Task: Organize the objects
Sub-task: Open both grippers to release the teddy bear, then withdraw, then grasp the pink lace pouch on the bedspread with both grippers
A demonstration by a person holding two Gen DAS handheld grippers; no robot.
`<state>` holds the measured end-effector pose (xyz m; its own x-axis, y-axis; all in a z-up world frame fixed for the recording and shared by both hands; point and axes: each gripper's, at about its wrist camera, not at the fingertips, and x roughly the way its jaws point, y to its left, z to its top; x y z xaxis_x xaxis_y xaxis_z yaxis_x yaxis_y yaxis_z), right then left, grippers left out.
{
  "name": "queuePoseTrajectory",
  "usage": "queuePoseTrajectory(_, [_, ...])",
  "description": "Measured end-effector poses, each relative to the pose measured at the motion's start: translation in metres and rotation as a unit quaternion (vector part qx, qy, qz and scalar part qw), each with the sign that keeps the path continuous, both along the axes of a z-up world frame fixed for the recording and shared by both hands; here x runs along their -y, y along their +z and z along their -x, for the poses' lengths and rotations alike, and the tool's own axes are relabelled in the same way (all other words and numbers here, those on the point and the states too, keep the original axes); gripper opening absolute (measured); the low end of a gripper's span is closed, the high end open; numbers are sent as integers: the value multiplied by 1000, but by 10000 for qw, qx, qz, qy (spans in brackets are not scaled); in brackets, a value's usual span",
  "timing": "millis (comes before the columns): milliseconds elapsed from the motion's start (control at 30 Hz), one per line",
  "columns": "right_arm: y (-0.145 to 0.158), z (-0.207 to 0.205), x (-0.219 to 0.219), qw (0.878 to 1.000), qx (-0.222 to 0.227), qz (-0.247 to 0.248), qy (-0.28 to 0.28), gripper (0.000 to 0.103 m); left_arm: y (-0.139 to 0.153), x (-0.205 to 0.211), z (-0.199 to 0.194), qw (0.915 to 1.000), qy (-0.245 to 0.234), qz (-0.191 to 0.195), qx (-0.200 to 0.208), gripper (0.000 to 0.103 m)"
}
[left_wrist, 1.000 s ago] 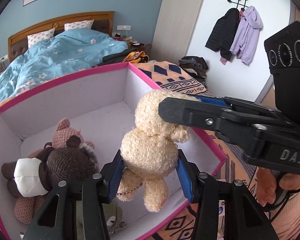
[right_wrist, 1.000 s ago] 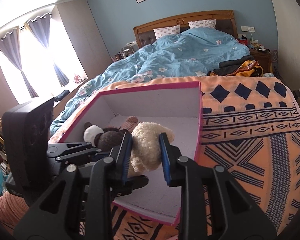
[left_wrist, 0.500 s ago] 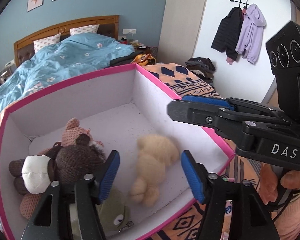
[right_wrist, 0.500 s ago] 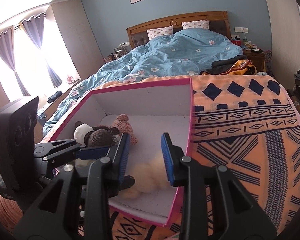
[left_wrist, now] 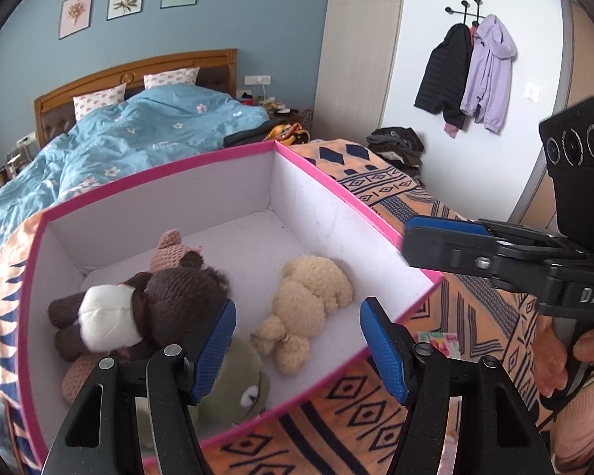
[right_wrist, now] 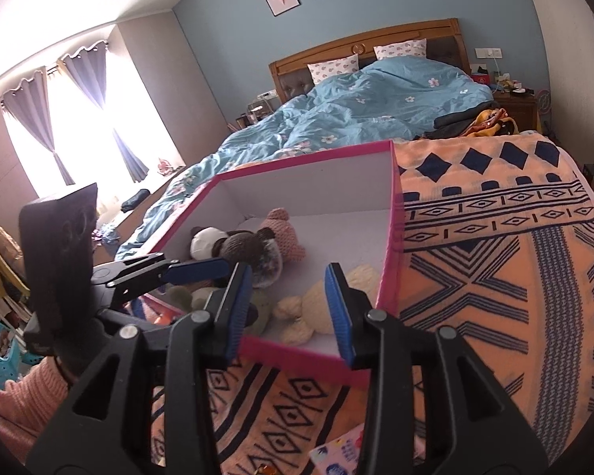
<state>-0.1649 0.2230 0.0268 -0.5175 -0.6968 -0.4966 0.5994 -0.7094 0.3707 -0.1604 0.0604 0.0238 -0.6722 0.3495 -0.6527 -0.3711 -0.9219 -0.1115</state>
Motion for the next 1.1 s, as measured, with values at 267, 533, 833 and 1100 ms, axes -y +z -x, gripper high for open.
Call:
queuePoseTrajectory(267, [1,-44,-20,9994,31,306,167,42,20,20,-49,9957,-372,-842,-92,67])
queuePoseTrajectory(533, [-24,-90,-41,9993,334,165,85,42,-8,-5,-90,9956,-792,-486,100,68])
queuePoseTrajectory(833, [-63,-109,-55,9958,908,36,-44,42,-50,-30,-115,9901,-1152,-421,681,68])
queuePoseTrajectory(1100, [-99,-119,-50,9890,1477,22,102,42,-73,-39,-126,9846,-1320,-393,1074,67])
